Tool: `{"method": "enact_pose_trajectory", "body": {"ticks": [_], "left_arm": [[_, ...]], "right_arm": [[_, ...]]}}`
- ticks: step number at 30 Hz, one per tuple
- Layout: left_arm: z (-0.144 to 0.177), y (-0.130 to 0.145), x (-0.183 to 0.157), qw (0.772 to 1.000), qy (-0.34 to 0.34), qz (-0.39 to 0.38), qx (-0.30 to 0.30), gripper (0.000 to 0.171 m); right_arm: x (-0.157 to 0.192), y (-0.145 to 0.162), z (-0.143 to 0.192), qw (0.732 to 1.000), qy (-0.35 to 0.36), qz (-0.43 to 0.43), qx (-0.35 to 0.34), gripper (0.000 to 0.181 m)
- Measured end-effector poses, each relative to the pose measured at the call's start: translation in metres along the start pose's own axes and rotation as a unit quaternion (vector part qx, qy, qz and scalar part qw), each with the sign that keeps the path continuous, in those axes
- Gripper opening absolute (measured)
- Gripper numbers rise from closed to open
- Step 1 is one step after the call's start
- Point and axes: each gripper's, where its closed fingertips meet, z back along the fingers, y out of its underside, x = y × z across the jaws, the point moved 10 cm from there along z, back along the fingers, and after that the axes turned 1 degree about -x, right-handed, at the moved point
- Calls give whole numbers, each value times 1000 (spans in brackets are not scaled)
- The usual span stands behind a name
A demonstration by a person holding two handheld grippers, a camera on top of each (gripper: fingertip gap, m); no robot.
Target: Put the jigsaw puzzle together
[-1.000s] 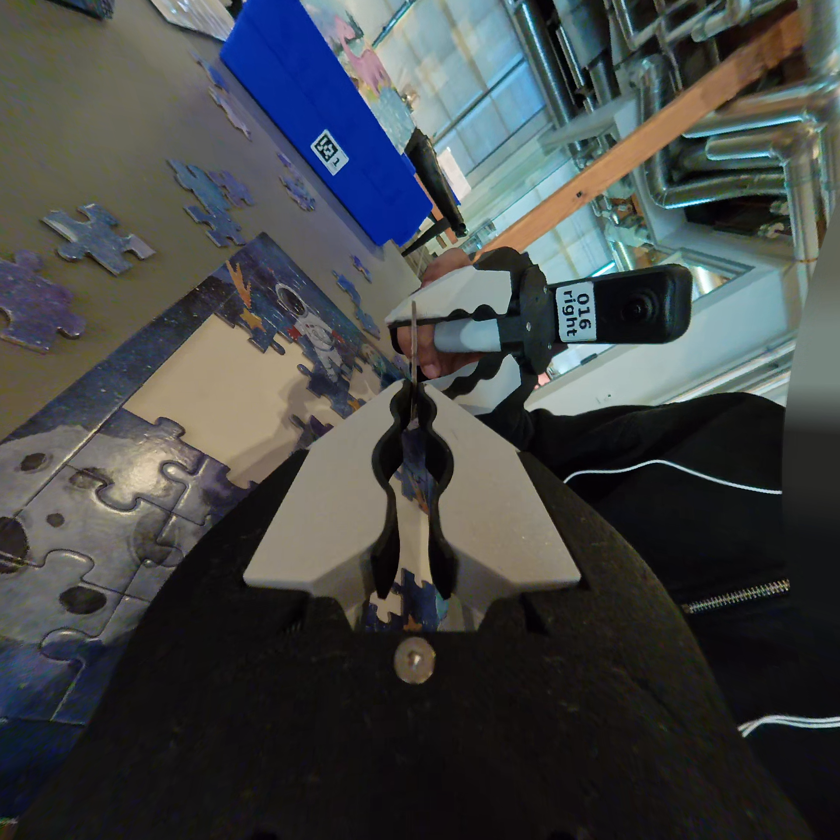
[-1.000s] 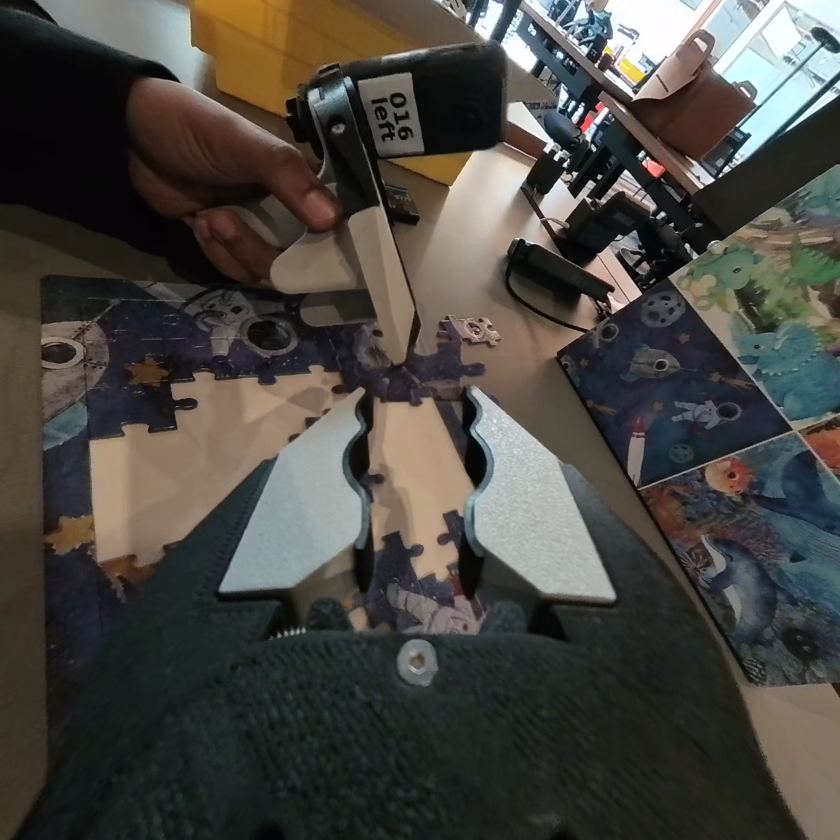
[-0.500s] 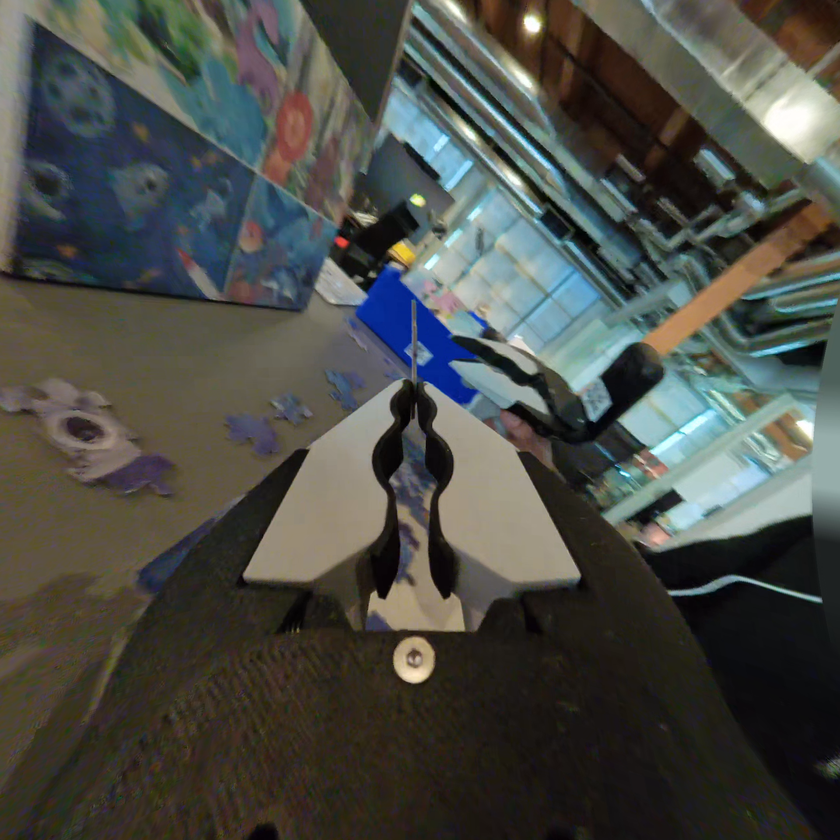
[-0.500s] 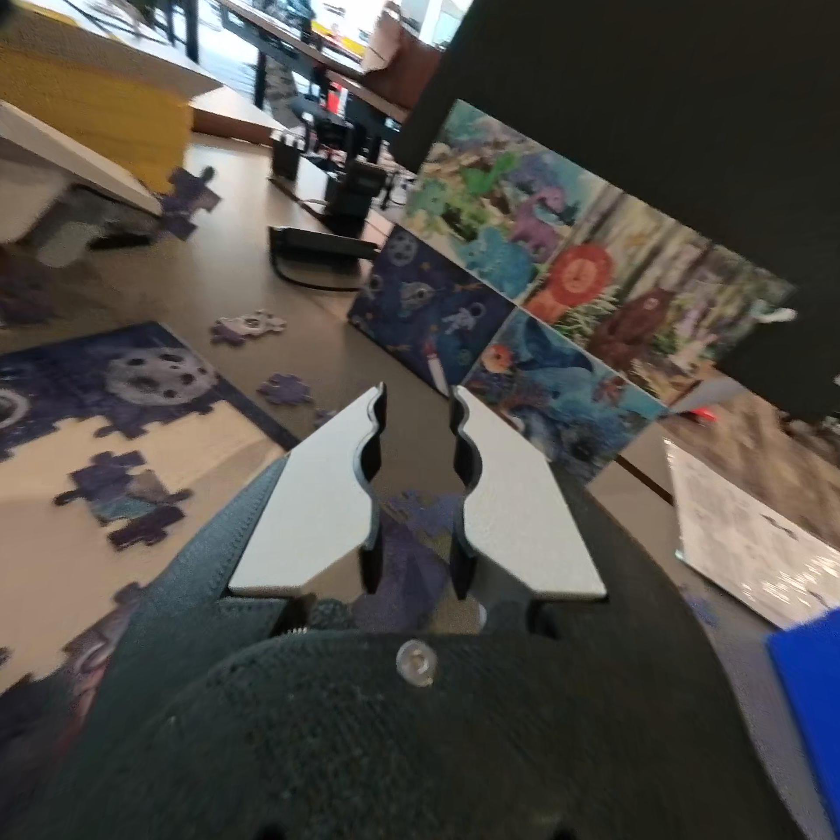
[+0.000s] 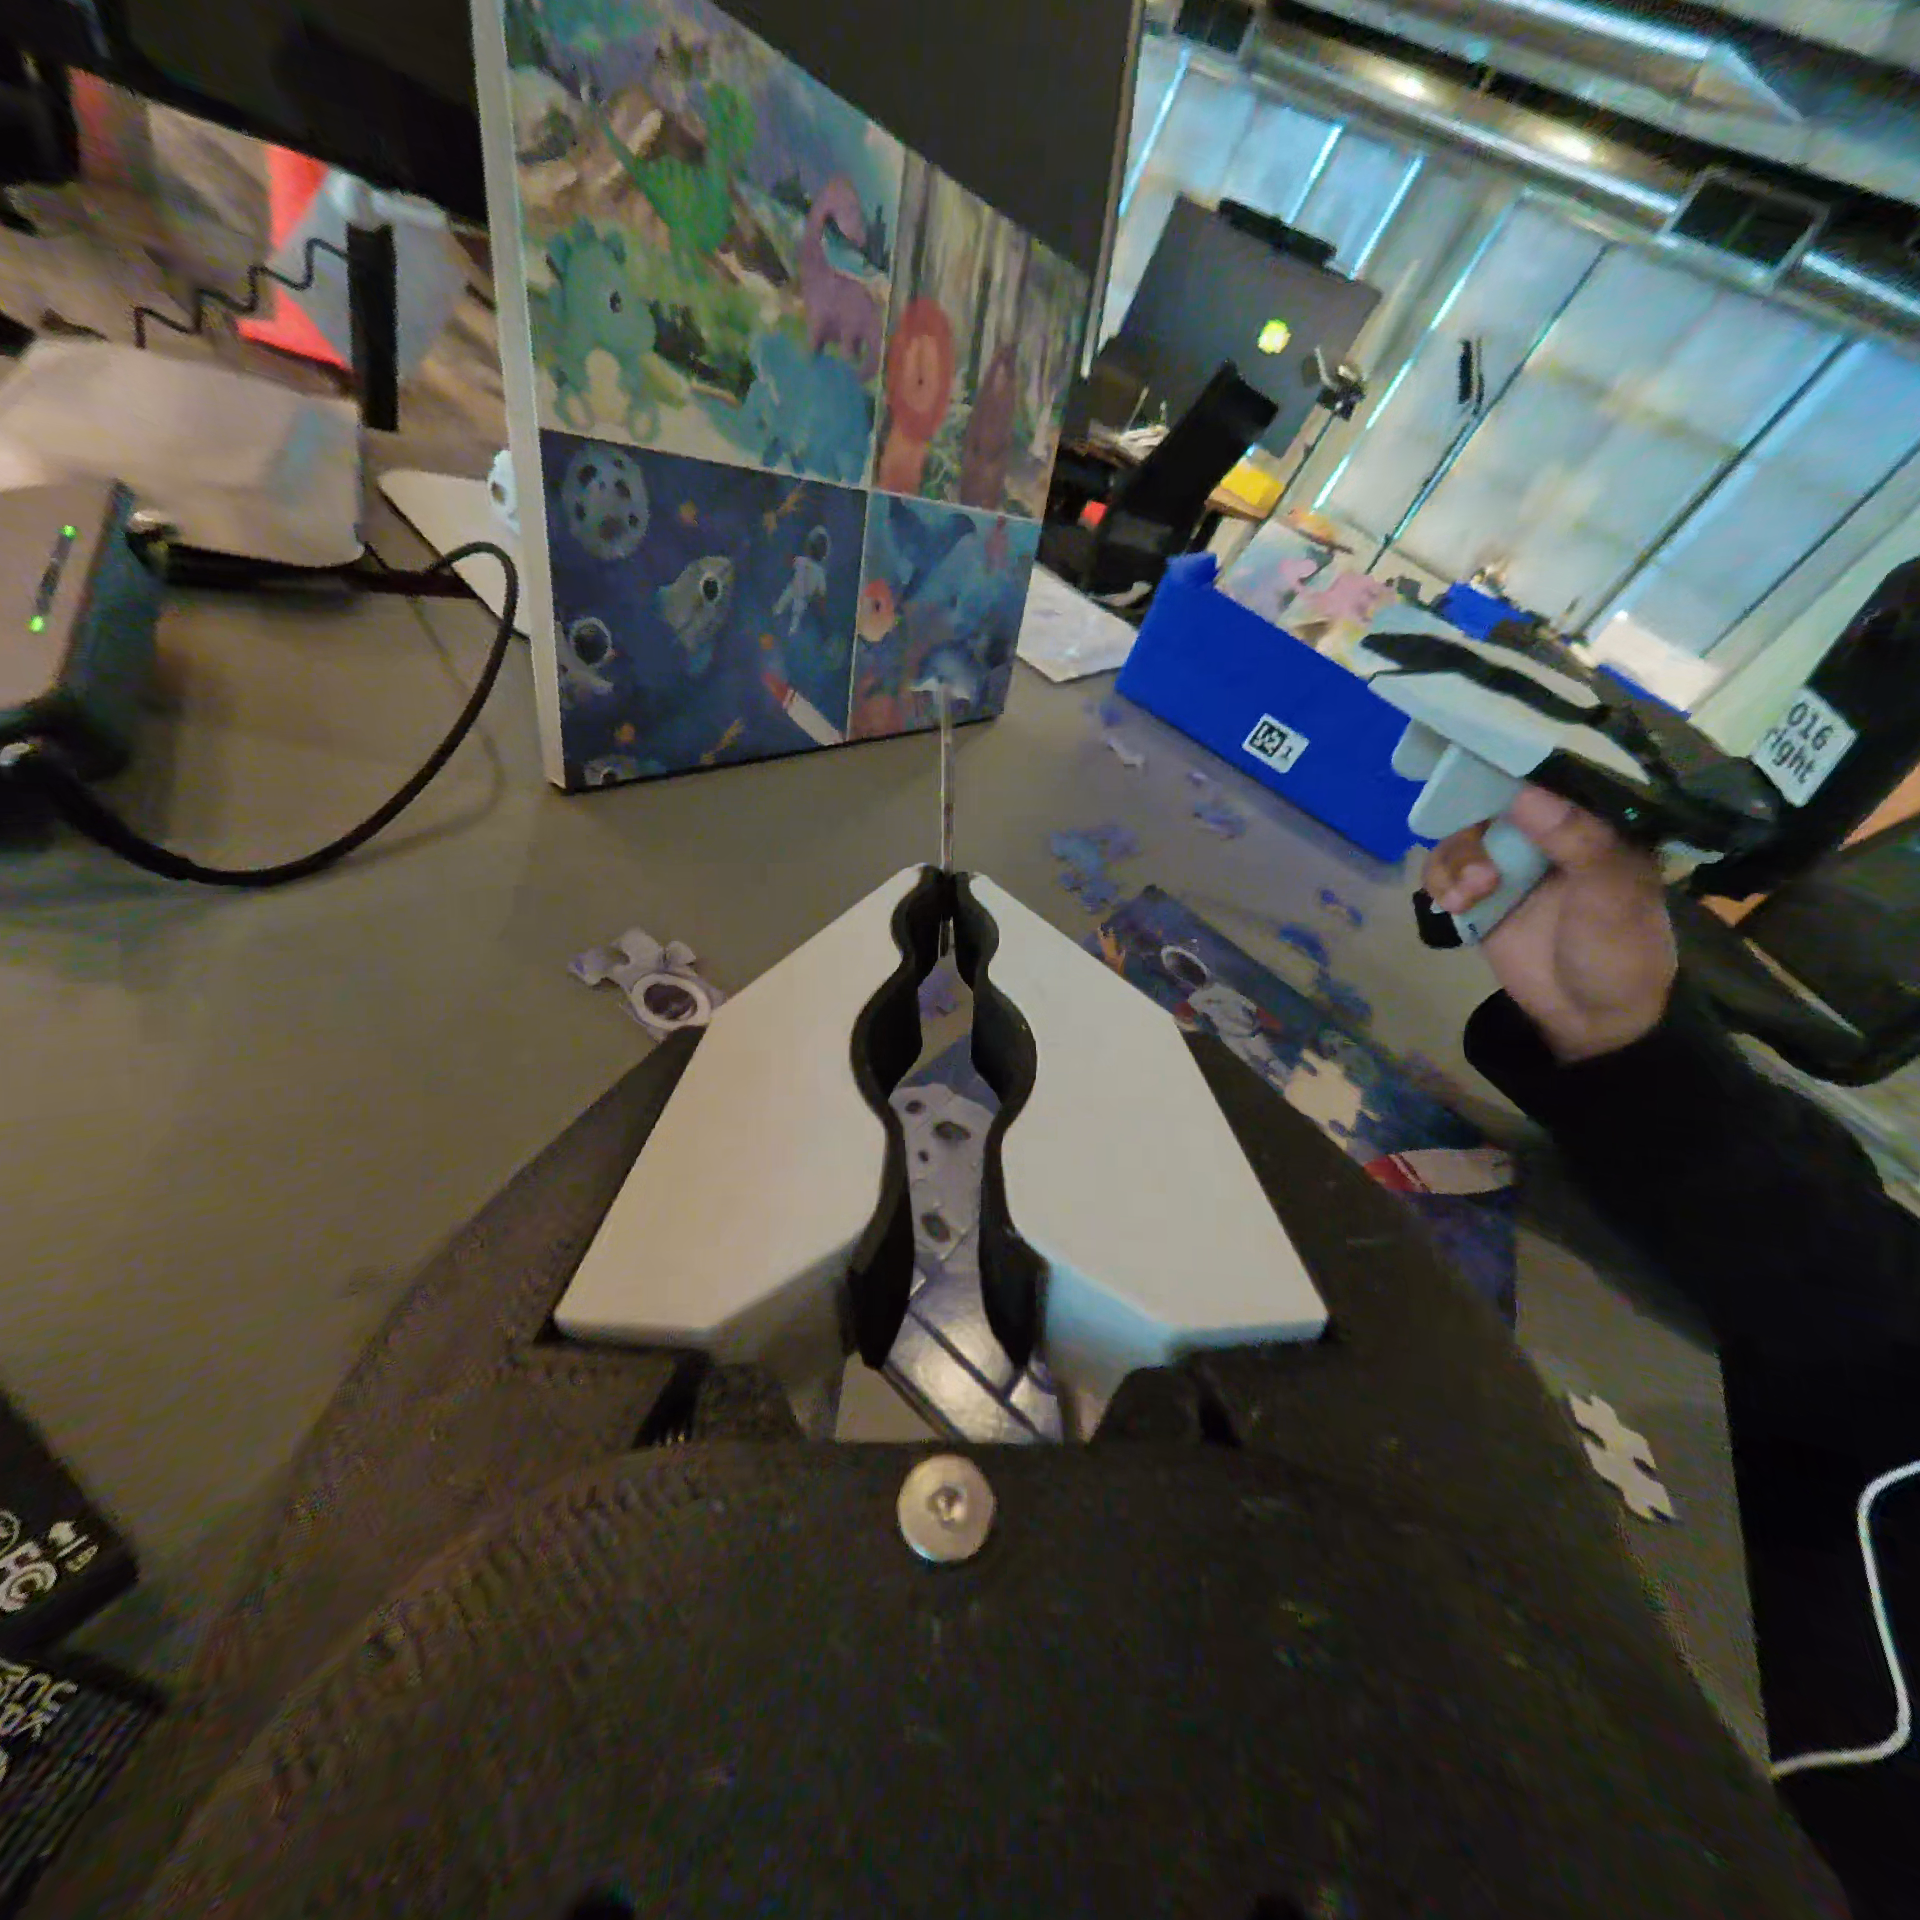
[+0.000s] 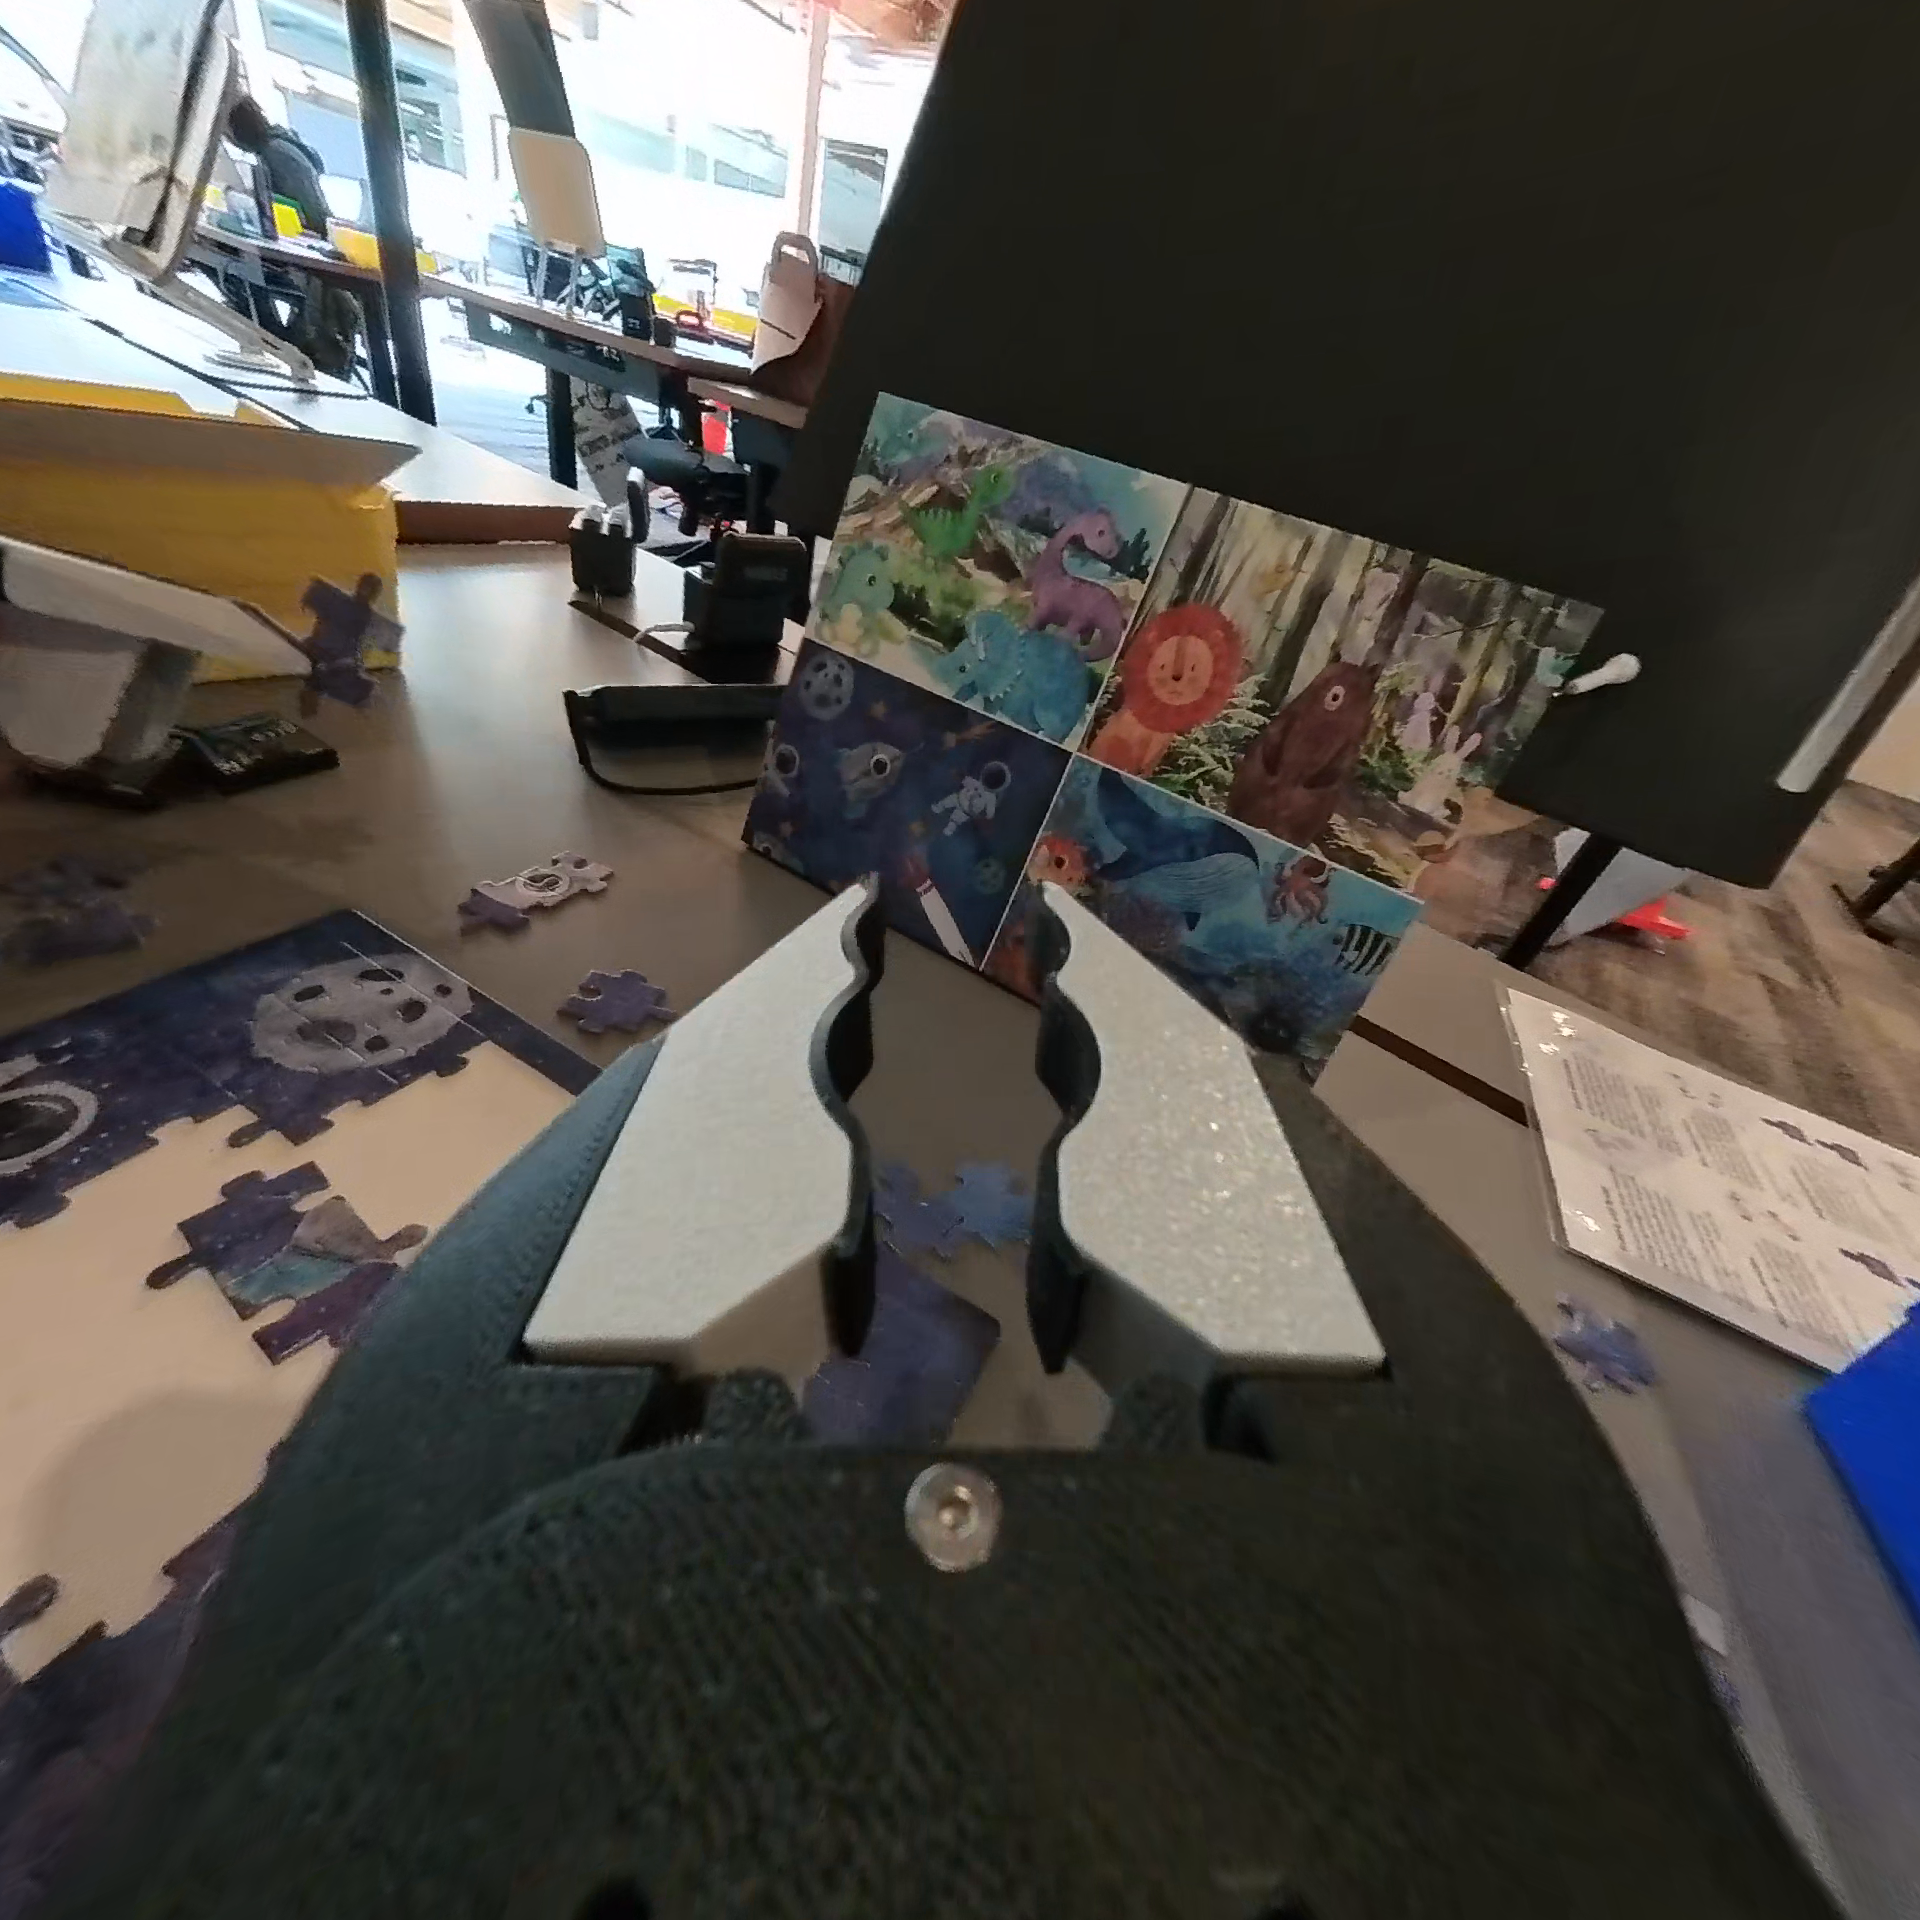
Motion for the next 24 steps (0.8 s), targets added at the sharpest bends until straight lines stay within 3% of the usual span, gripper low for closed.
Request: {"method": "enact_pose_trajectory", "body": {"ticks": [5, 12, 24], "left_arm": [[11, -8, -4, 998, -21, -36, -49, 0], [15, -12, -14, 992, -44, -100, -67, 0], [16, -12, -13, 991, -48, -100, -69, 0]], "right_arm": [[6, -1, -1, 1000, -3, 22, 2, 25], [2, -3, 3, 1000, -2, 6, -20, 25], [8, -3, 0, 1000, -16, 11, -17, 26]]}}
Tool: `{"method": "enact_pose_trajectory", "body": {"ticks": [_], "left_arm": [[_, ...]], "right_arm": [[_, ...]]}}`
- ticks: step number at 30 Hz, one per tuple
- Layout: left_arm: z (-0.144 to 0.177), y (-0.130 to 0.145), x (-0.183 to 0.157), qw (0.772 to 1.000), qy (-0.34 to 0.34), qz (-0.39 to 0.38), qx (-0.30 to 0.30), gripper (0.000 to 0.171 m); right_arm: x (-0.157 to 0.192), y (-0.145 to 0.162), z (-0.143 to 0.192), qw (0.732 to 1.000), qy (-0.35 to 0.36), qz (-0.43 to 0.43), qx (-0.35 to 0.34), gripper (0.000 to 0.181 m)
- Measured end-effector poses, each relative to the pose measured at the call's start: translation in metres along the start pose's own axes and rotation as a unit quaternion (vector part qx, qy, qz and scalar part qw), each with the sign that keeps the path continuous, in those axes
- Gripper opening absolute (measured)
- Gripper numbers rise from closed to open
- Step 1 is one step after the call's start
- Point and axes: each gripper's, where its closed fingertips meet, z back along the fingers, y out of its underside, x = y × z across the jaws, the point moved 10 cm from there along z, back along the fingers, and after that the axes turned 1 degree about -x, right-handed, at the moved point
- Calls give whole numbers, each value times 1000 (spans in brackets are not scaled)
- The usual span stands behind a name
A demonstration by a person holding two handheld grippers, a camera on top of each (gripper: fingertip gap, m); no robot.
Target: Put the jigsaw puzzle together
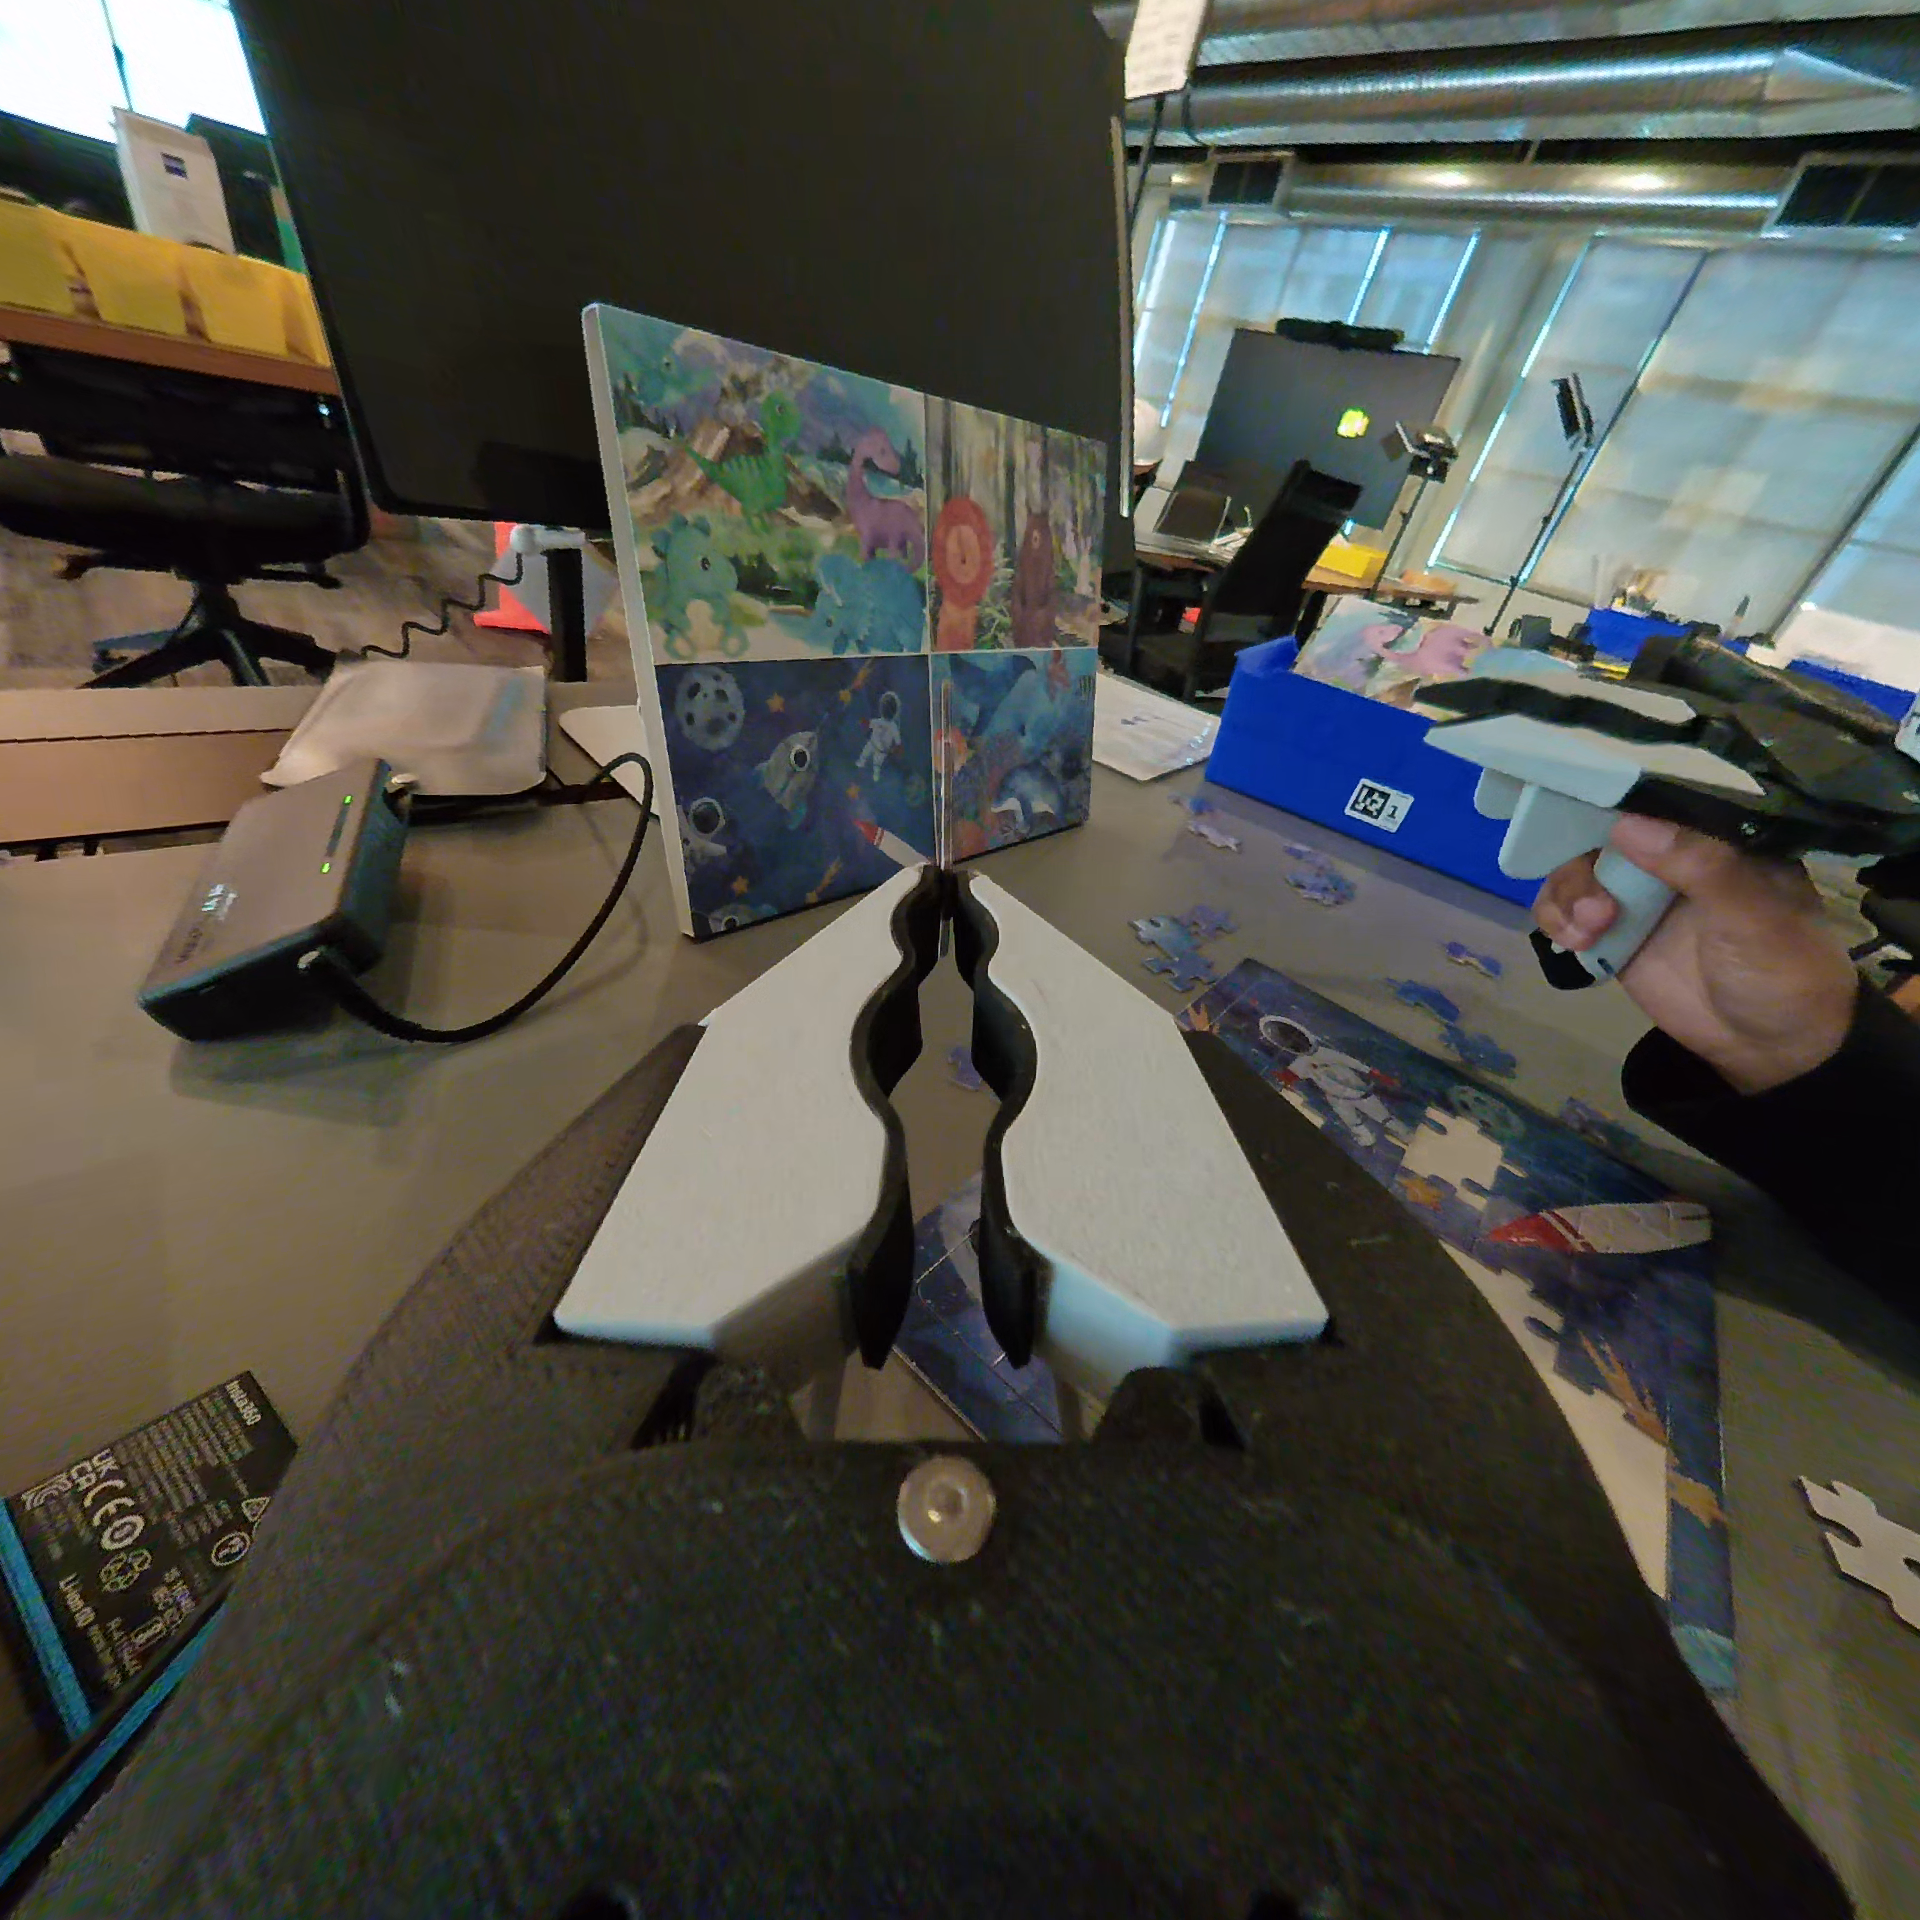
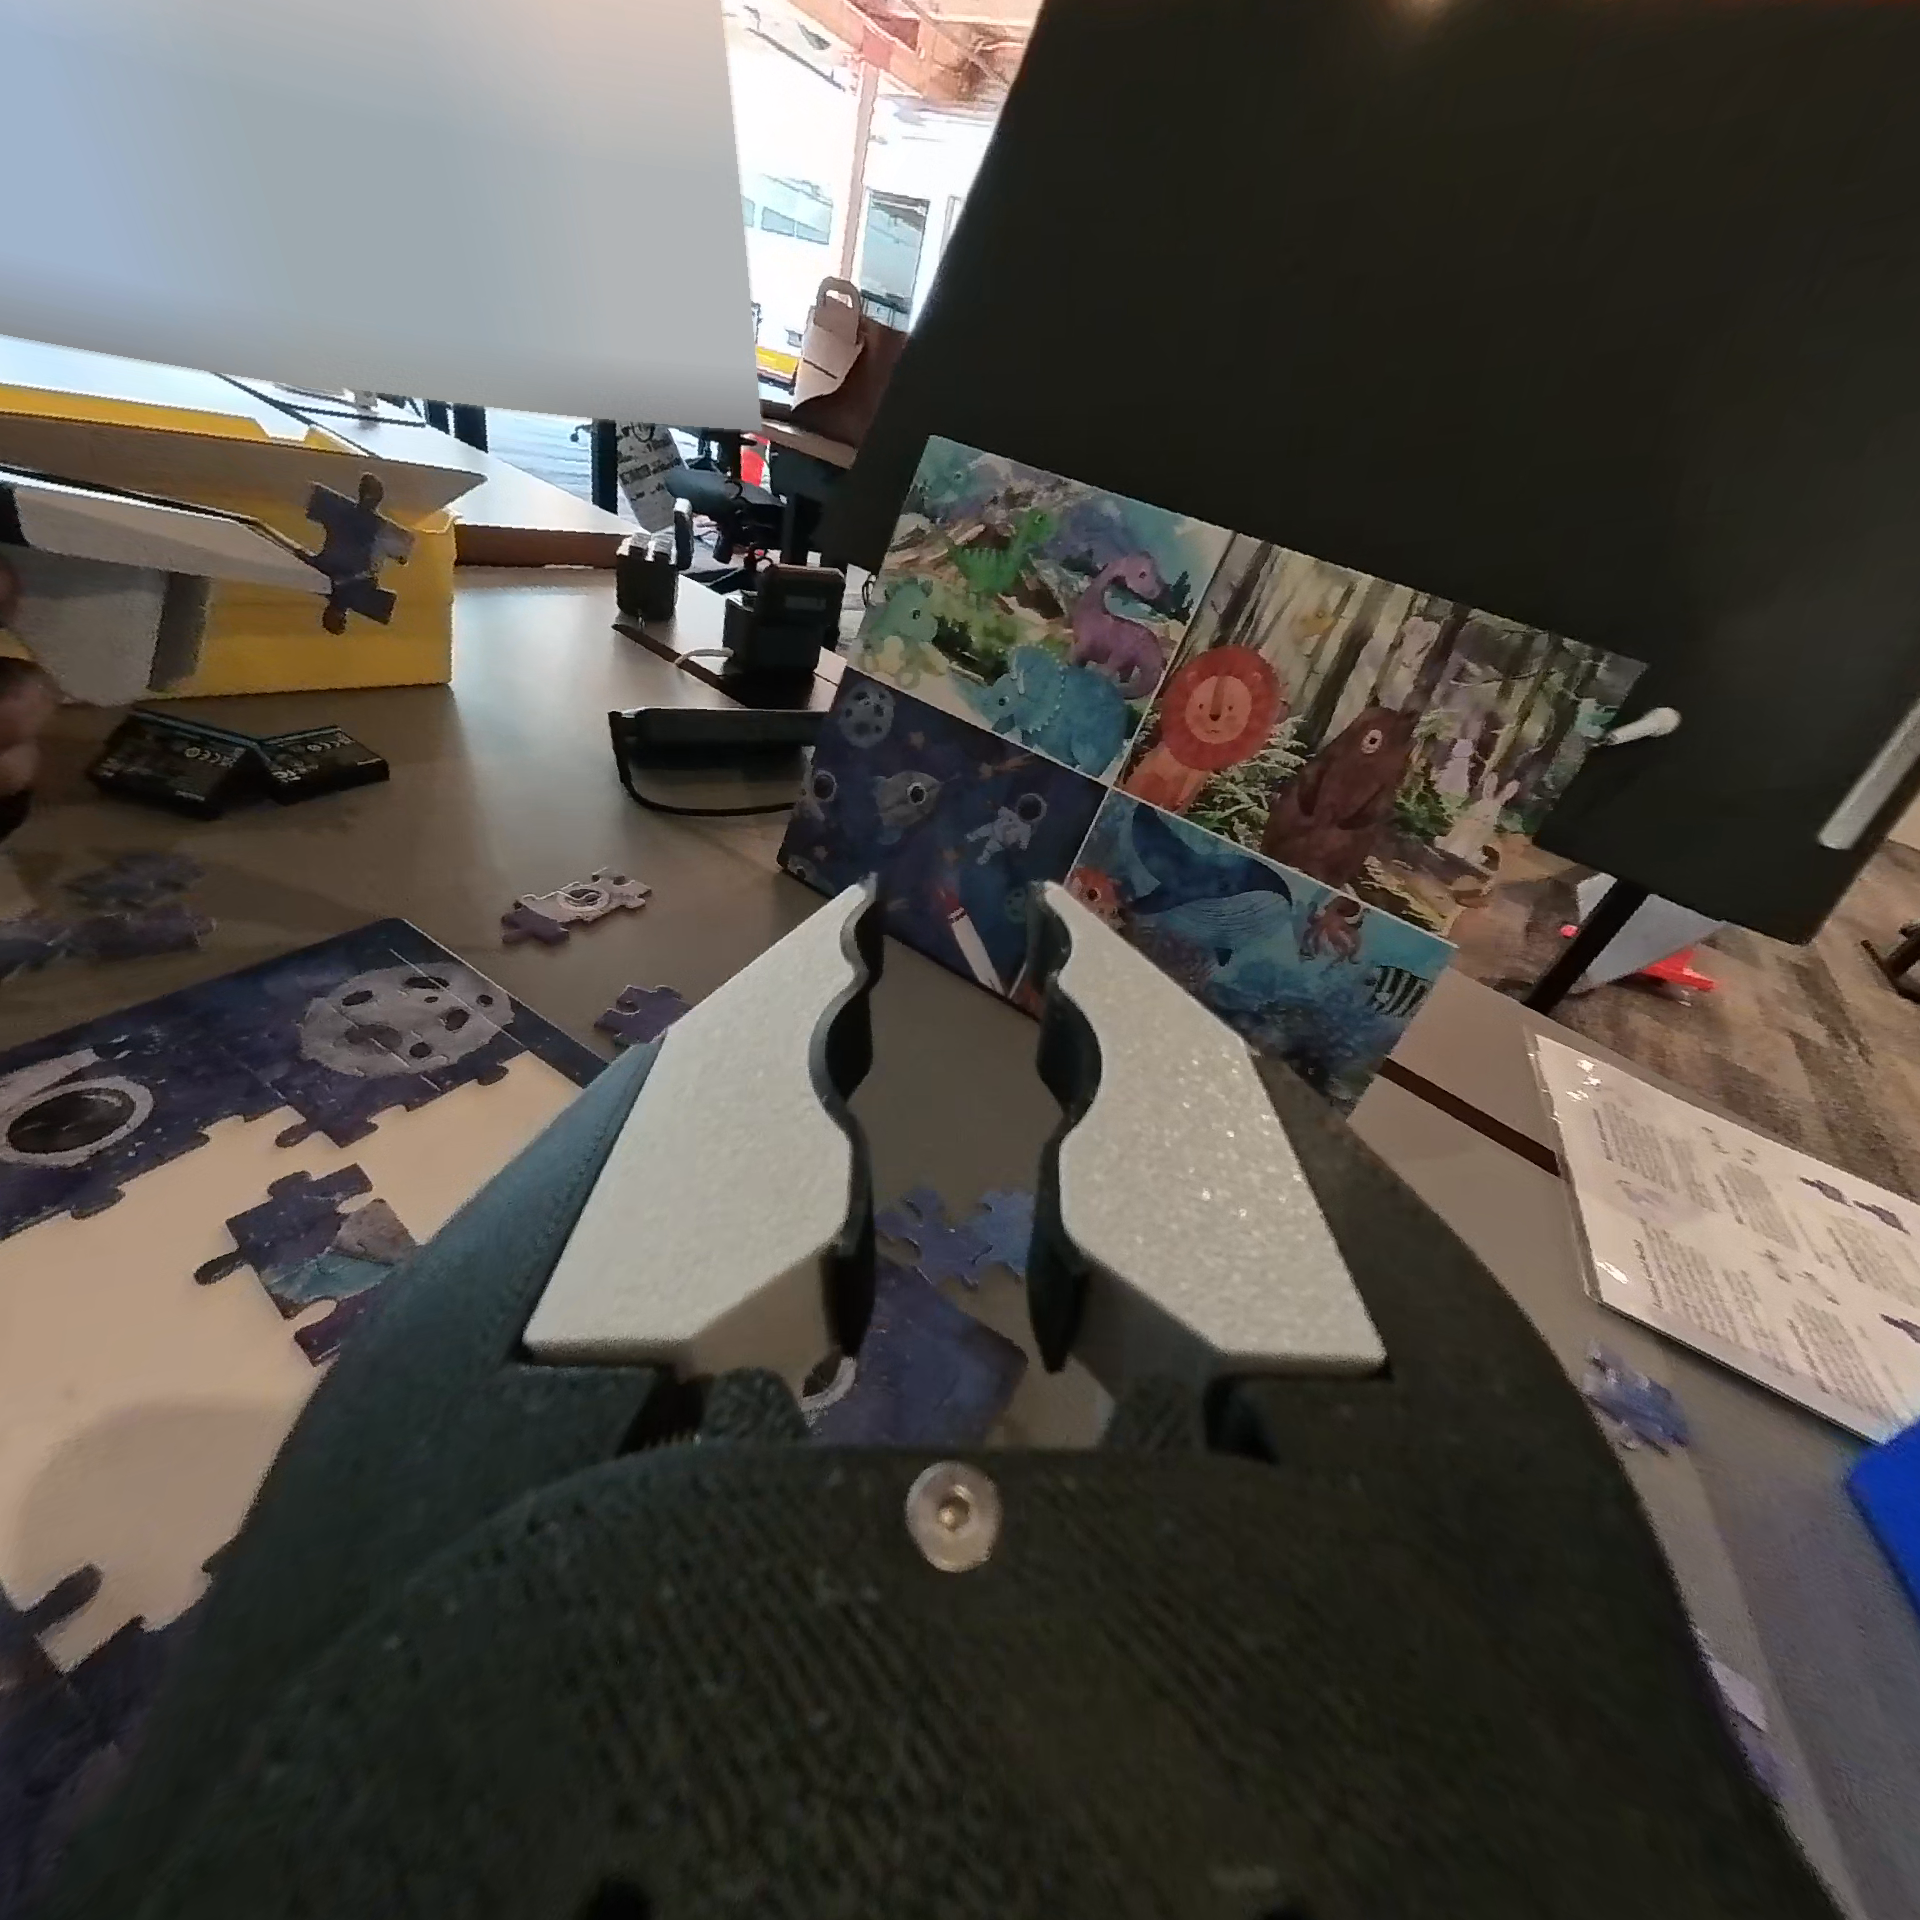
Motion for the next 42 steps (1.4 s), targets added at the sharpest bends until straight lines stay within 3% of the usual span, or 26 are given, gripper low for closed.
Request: {"method": "enact_pose_trajectory", "body": {"ticks": [19, 36, 42], "left_arm": [[-9, 10, 7, 998, 12, 47, 45, 0], [-12, 14, 8, 995, 39, 82, 49, 0], [-19, 24, 13, 991, -4, 78, 108, 0]], "right_arm": [[11, 3, -6, 999, -20, 20, 14, 26], [16, 3, -7, 999, -23, 33, 18, 26], [18, 4, -8, 999, -25, 37, 20, 26]]}}
